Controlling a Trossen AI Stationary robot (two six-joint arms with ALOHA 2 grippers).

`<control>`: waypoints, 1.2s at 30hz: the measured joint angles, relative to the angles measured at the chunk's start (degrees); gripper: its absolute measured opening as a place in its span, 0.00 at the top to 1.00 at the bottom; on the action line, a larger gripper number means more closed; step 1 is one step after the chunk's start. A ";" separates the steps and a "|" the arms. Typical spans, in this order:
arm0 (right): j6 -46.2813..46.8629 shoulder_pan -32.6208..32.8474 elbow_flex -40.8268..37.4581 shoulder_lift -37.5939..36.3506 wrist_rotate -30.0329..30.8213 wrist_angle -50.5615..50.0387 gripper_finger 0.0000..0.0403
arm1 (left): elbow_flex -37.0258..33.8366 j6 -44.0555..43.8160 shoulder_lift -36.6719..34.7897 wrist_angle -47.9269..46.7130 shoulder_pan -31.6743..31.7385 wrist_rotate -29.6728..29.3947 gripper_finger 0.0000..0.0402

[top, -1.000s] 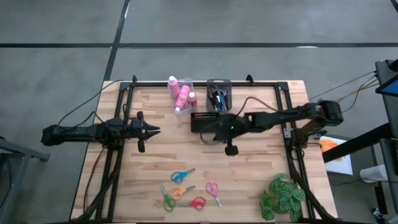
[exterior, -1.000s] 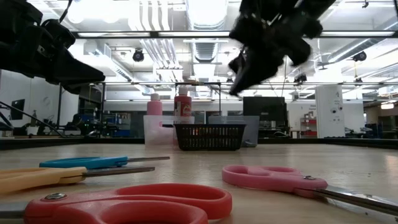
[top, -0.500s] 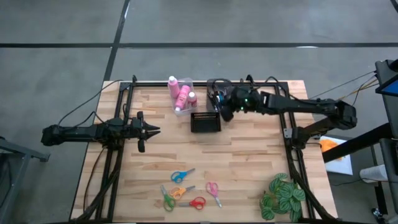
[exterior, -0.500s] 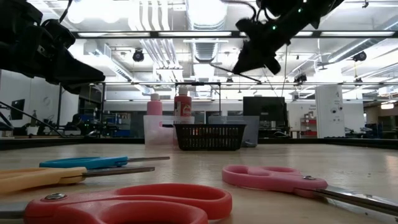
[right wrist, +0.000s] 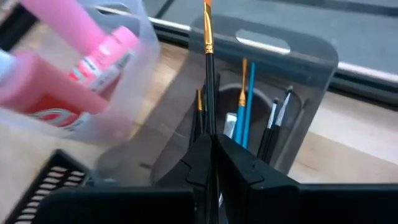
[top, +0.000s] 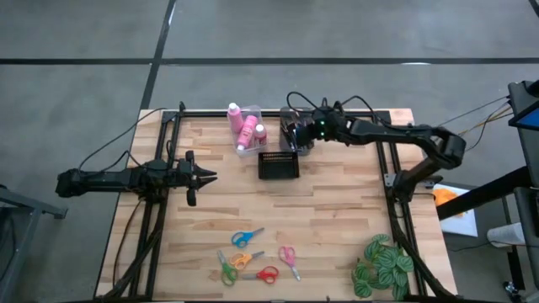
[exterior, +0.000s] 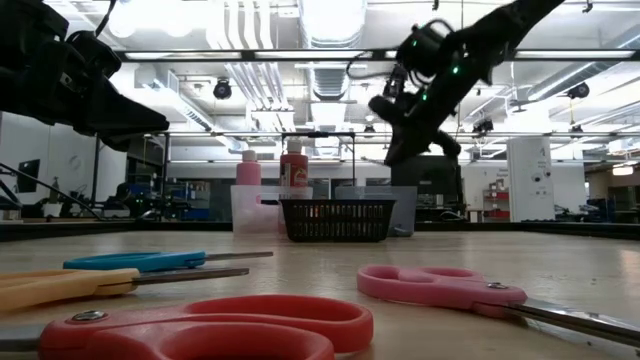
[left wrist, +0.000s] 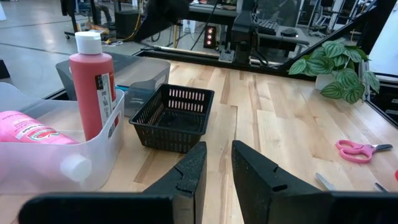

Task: Pick & Place Paint Supplies
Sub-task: Put the black paint brush into the gray bin, then put the pink scissors into the black bin

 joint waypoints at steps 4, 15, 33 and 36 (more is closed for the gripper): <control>1.26 -1.09 0.00 3.43 -0.20 1.95 0.96 | 0.00 0.00 0.00 0.01 0.00 0.01 0.80; 4.59 -3.03 0.00 7.35 -3.10 6.49 0.96 | 0.00 -0.01 0.00 0.01 0.00 0.00 0.80; 4.13 -3.65 0.00 7.90 -4.90 6.71 0.79 | -0.02 0.01 0.00 0.01 0.00 0.02 0.80; 4.06 -3.67 0.00 7.57 -6.09 6.71 0.79 | -0.02 0.00 0.00 0.01 0.00 0.00 0.80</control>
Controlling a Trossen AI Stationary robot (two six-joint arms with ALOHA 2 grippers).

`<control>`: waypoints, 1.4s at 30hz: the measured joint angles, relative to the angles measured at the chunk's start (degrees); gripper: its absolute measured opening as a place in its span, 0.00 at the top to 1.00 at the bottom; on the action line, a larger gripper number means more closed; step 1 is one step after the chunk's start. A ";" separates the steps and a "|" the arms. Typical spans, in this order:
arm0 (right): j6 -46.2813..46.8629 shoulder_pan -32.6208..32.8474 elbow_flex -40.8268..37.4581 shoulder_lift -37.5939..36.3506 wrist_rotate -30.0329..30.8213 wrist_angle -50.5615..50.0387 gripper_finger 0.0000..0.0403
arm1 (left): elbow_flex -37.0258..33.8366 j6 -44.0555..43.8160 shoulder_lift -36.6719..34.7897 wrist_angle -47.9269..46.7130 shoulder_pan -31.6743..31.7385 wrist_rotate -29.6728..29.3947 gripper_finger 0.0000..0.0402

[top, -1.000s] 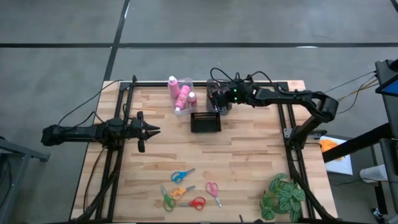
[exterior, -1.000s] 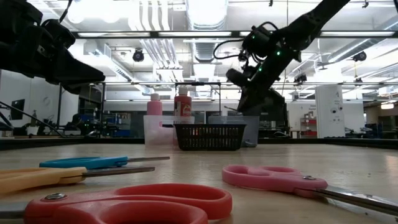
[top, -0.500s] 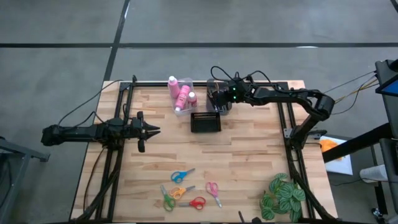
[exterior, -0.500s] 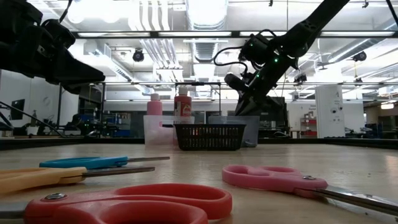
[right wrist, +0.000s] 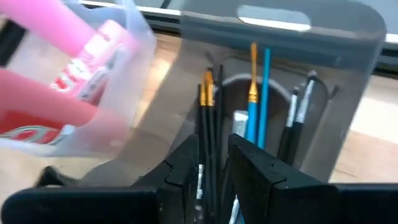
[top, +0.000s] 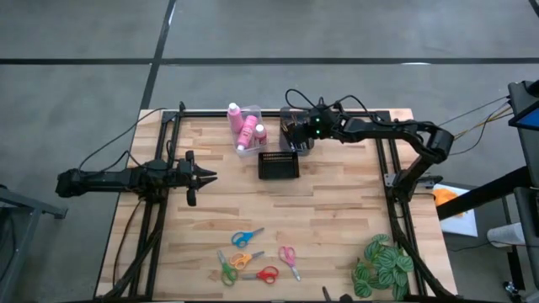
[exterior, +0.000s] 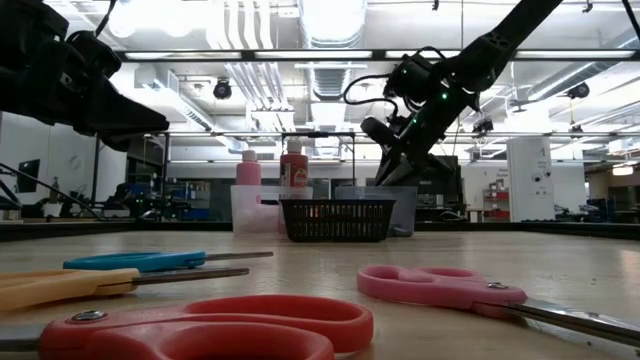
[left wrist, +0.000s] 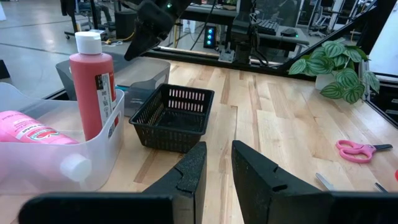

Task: Pick & Place Paint Supplies
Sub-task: Put the pink scissors into the black bin

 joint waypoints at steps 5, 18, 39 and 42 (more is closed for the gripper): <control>-5.53 0.33 0.00 -3.25 -2.74 1.03 0.79 | -0.01 -0.01 0.00 0.00 0.00 0.00 0.80; -27.29 9.11 -0.11 -21.65 -3.11 5.98 0.79 | -0.01 0.01 0.02 0.00 -0.02 0.02 0.80; -27.02 35.38 -8.68 -35.64 8.11 -3.21 0.79 | -0.01 -0.01 0.00 0.00 -0.02 0.02 0.80; -23.32 36.90 -7.65 -34.88 8.85 -3.75 0.79 | -0.01 0.00 0.00 0.01 0.00 0.01 0.80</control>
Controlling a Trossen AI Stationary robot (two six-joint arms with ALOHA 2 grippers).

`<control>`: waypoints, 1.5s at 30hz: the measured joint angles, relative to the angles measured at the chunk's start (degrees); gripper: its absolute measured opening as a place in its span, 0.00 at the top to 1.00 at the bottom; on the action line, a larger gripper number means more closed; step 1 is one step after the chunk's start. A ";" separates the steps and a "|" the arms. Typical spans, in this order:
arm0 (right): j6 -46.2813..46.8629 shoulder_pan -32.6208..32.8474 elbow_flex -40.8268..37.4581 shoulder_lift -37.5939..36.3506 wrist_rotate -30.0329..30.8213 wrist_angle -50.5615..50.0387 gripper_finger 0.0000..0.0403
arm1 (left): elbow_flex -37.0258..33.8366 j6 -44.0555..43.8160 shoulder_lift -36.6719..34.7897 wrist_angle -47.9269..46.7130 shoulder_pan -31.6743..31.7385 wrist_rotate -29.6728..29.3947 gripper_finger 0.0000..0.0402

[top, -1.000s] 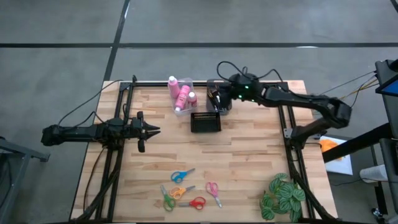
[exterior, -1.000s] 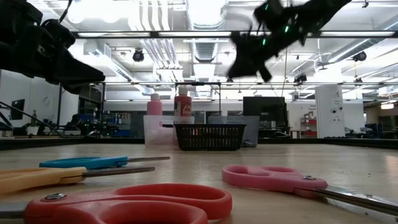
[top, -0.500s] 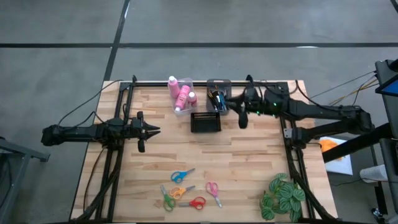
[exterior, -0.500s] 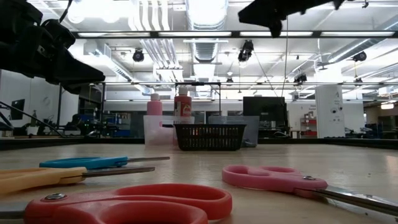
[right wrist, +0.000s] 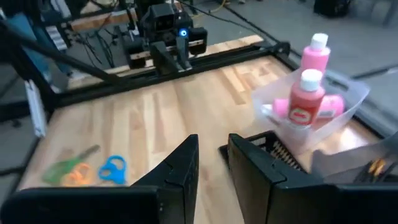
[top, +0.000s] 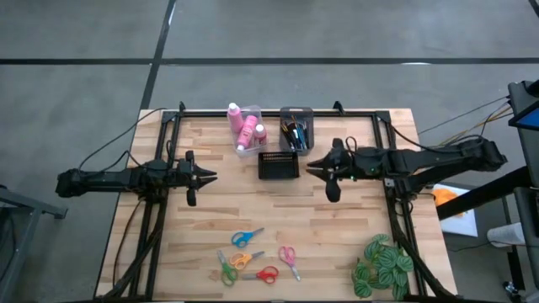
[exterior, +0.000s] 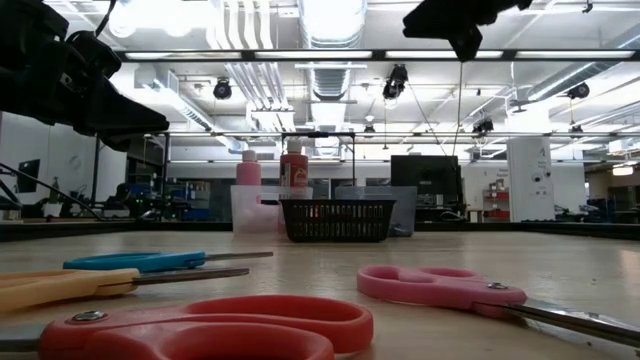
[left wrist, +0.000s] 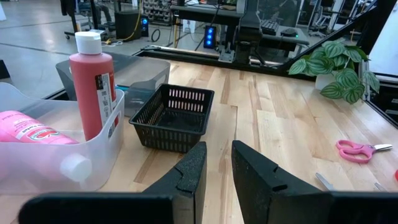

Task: Pick & Place Paint Supplies
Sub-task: Put the pink scissors into the black bin

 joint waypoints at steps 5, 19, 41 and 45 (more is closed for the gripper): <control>5.92 2.90 5.95 3.36 0.35 -9.42 0.79 | 0.00 0.00 0.00 -0.01 -0.01 -0.01 0.80; 28.01 9.85 35.85 28.76 -3.15 -42.76 0.79 | 0.00 0.00 0.00 -0.01 -0.02 0.01 0.80; 59.60 20.63 54.62 58.29 -10.44 -53.18 0.79 | 0.00 0.01 0.02 -0.01 -0.02 0.01 0.80; 61.57 21.45 54.49 59.39 -10.45 -53.73 0.76 | 0.00 0.01 0.02 -0.01 -0.02 -0.01 0.80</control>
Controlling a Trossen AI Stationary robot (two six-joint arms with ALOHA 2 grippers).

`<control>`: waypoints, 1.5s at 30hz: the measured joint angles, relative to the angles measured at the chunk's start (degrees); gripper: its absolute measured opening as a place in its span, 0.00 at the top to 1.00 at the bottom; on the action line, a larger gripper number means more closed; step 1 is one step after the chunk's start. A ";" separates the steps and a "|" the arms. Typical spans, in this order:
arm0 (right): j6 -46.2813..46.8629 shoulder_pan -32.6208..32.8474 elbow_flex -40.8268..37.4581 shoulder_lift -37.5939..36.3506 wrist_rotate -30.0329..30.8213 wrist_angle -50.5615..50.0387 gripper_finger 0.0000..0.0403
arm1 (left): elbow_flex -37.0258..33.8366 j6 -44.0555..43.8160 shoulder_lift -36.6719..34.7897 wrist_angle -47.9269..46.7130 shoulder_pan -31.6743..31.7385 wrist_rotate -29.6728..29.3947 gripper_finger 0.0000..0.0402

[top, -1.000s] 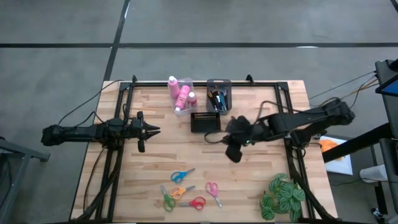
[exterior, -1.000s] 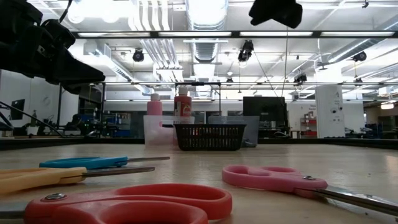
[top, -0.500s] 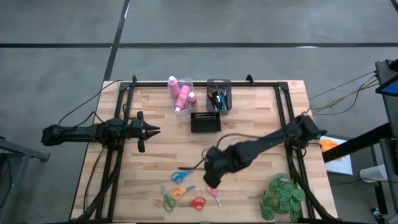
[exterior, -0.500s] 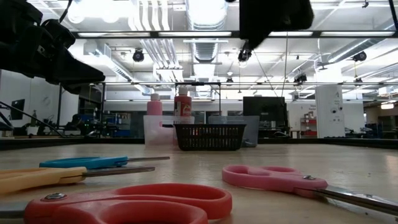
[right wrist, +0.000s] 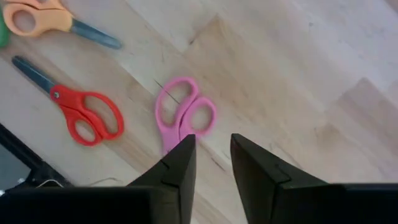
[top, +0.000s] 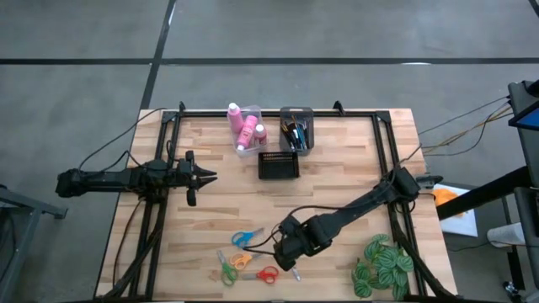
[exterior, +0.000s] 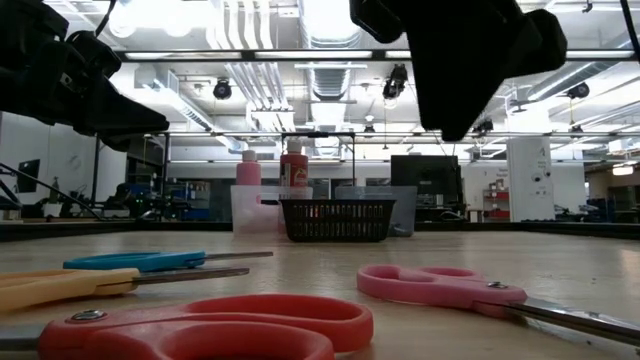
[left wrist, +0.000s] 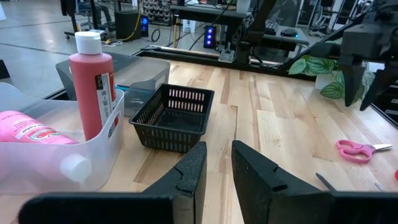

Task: Pick & Place Paint Supplies
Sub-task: Put the pink scissors into the black bin

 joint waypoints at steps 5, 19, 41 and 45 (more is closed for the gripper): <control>-0.19 0.17 -2.00 -0.16 0.04 2.19 0.66 | 0.00 -0.01 0.00 0.02 0.00 0.01 0.80; -2.18 0.23 -5.40 2.60 0.04 6.69 0.62 | 0.00 0.00 0.00 0.02 0.00 0.00 0.80; -1.99 0.23 -13.13 2.60 -0.64 16.53 0.62 | 0.00 -0.01 -0.01 0.02 0.00 0.00 0.80; -2.03 0.23 -14.00 2.60 -0.62 17.01 0.62 | 0.00 -0.02 -0.02 0.02 0.00 0.00 0.80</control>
